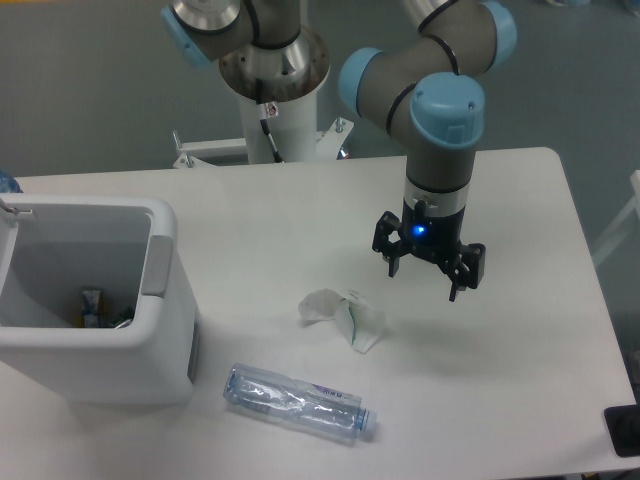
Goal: Place the trash in the trash can
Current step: 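Lower the open gripper down onto the crumpled white tissue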
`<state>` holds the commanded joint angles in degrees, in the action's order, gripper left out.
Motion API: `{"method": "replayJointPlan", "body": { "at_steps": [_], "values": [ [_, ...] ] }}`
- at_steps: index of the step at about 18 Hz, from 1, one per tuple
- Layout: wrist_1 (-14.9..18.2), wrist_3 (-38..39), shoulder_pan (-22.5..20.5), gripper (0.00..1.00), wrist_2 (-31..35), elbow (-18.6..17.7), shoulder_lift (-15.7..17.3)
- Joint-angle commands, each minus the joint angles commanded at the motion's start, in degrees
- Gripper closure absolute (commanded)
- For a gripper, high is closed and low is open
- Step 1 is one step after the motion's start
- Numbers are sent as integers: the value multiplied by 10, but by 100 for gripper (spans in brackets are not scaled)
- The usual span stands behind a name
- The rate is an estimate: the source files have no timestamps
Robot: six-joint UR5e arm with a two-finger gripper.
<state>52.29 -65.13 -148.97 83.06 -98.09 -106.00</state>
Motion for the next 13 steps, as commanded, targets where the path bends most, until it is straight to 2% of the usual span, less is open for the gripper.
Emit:
{"method": "replayJointPlan", "body": {
  "at_steps": [5,7,10,13],
  "values": [
    [-3,2,11,0,0,-23,5],
    [-31,4,28,0,-1,-39,-2],
    [-108,3,47,0,-1,-97,-14],
    [-107,-10,54,0,-2,-112,-18]
  ]
}}
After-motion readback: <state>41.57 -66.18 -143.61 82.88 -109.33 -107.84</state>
